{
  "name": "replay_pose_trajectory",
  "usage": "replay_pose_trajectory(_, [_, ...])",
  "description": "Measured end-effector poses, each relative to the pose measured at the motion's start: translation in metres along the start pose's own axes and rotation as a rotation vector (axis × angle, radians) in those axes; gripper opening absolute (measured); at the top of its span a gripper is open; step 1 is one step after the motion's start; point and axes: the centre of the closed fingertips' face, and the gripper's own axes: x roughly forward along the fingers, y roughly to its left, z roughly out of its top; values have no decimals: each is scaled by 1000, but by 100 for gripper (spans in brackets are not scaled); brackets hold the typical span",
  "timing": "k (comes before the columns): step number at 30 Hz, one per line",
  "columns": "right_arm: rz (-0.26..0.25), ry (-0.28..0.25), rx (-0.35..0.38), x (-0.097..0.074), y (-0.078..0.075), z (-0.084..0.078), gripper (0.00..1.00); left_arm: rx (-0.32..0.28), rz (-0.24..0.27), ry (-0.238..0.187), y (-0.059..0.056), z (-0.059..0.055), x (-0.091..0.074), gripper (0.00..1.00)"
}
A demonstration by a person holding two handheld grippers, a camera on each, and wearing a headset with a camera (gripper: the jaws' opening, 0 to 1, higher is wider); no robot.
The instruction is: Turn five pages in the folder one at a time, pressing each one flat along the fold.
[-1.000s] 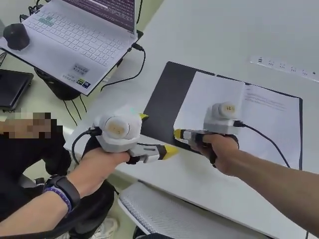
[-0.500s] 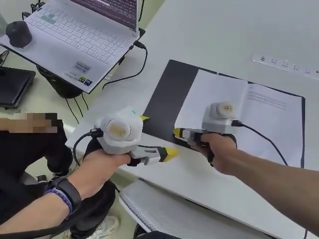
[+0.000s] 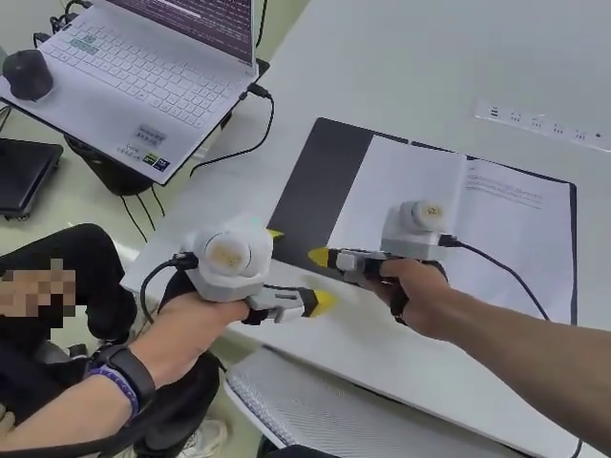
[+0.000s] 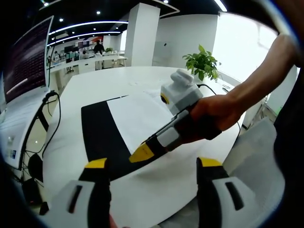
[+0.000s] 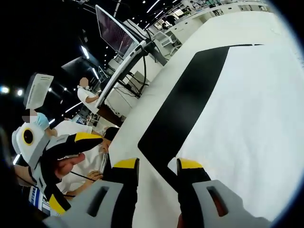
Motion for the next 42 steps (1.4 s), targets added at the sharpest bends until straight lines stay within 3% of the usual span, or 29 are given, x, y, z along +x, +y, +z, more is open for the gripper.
replay_pose_trajectory(8, [50,-75,43,-19,6,14,30,2,-1,-1,0,1,4,70])
replay_pose_trajectory(13, [35,-119,36,-36,-1,24,28,13,-5,5,2,1,8,65])
replay_pose_trajectory(22, [-24,-207,59,-80,-21,45,24,25,15,-6,12,8,26,48])
replay_pose_trajectory(28, [-62,-255,80,-108,-27,45,24,35,6,-4,13,11,44,38])
replay_pose_trajectory(34, [-89,-292,105,-130,-31,42,24,-16,14,-12,17,12,69,23])
replay_pose_trajectory(42, [-121,-321,129,-152,-40,35,25,4,23,31,14,-1,97,4])
